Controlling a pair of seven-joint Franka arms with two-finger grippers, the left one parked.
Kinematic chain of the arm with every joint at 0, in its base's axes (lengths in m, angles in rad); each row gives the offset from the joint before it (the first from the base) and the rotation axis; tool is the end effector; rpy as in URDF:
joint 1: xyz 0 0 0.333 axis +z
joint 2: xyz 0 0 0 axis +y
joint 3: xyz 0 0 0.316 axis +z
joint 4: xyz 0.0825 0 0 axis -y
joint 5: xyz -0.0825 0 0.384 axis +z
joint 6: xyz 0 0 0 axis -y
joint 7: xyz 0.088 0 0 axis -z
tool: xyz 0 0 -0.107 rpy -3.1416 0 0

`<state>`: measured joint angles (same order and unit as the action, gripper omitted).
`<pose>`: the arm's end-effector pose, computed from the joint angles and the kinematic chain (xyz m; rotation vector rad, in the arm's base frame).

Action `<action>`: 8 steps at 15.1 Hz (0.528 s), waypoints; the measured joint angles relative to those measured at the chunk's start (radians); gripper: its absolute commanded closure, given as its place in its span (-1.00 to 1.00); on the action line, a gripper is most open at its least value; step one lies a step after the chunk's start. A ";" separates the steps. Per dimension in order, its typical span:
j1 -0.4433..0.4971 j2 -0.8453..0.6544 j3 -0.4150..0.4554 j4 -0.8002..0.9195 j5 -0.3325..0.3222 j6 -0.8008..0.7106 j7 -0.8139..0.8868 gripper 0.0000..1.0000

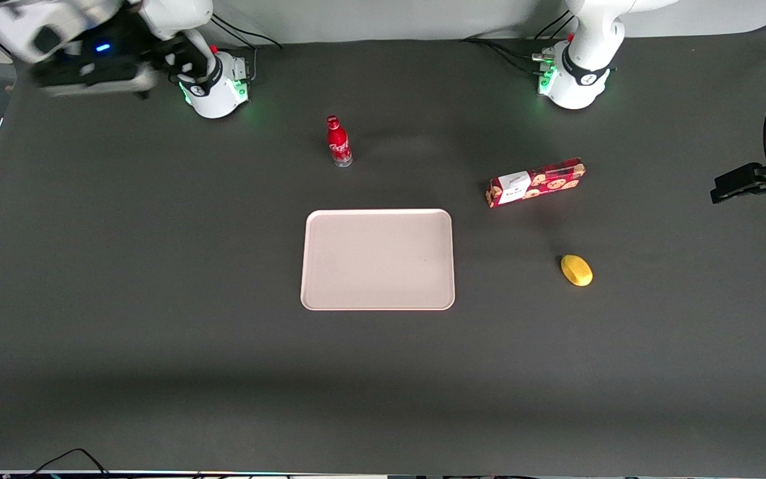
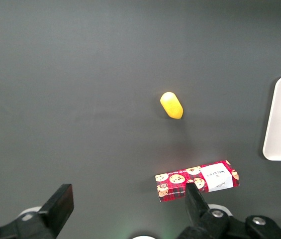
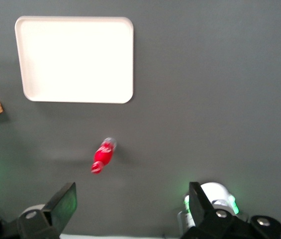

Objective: Place coke bottle on tray
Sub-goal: 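Move the right gripper toward the red Coca-Cola bottle, then lower the open right gripper over the bottle and close on it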

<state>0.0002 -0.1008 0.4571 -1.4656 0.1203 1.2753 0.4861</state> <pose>0.4271 0.2442 0.6954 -3.1168 0.0058 0.1906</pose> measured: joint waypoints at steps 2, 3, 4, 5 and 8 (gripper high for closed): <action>0.006 0.000 0.103 -0.041 0.021 0.020 0.125 -1.00; 0.008 -0.001 0.138 -0.083 0.026 0.050 0.166 -1.00; 0.008 -0.005 0.163 -0.143 0.029 0.100 0.199 -1.00; 0.009 -0.009 0.185 -0.220 0.031 0.165 0.230 -1.00; 0.008 -0.016 0.259 -0.470 0.033 0.376 0.332 -1.00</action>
<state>0.0082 -0.1171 0.7163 -1.9352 0.1538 1.6511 0.8181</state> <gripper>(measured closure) 0.000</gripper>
